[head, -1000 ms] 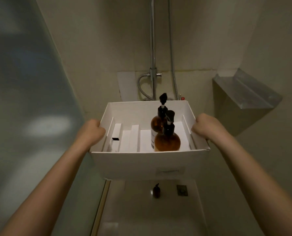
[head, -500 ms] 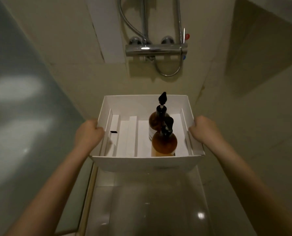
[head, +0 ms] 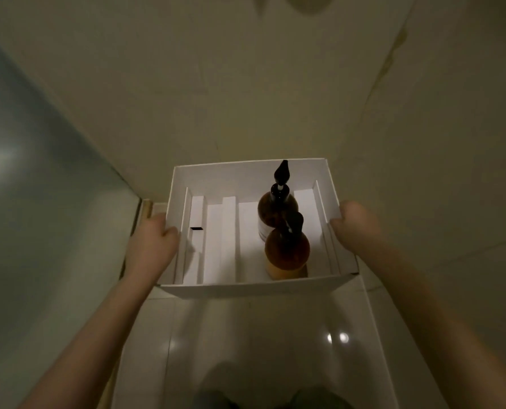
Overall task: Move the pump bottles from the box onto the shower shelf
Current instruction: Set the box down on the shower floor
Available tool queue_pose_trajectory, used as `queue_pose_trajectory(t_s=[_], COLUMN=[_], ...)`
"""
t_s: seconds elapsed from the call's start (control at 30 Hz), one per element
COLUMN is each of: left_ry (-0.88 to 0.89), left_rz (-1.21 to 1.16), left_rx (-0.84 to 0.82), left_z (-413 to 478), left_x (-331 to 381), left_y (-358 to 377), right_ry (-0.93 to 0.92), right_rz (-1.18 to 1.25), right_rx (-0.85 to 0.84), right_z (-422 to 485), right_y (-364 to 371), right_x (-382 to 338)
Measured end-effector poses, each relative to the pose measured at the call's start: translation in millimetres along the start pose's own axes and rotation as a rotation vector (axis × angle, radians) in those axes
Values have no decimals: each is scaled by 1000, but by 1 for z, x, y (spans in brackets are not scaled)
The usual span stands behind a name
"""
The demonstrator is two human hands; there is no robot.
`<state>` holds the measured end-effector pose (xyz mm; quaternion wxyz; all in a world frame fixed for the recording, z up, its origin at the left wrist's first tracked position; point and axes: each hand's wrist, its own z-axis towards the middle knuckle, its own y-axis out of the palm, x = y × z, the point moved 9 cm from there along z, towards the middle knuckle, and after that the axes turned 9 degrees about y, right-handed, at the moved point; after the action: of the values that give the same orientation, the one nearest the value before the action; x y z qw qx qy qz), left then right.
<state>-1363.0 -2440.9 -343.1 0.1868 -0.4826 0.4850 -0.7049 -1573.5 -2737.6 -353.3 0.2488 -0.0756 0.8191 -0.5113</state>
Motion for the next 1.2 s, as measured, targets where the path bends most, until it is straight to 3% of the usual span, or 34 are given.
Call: queue_pose_trajectory(t_s=[0.27, 0.57, 0.9, 1.2], left_ry=[11, -29, -57, -145], left_rz=[-4, 5, -7, -48], left_rx=[51, -28, -56, -107], left_z=[-15, -38, -54, -79], left_x=[-83, -159, -230, -264], left_y=[125, 246, 341, 409], right_ry=[-60, -110, -95, -25], right_rz=[-114, -59, -36, -11], right_rx=[108, 51, 61, -29], right_z=[44, 81, 103, 110], right_y=[131, 268, 372, 442], right_x=[45, 93, 128, 160])
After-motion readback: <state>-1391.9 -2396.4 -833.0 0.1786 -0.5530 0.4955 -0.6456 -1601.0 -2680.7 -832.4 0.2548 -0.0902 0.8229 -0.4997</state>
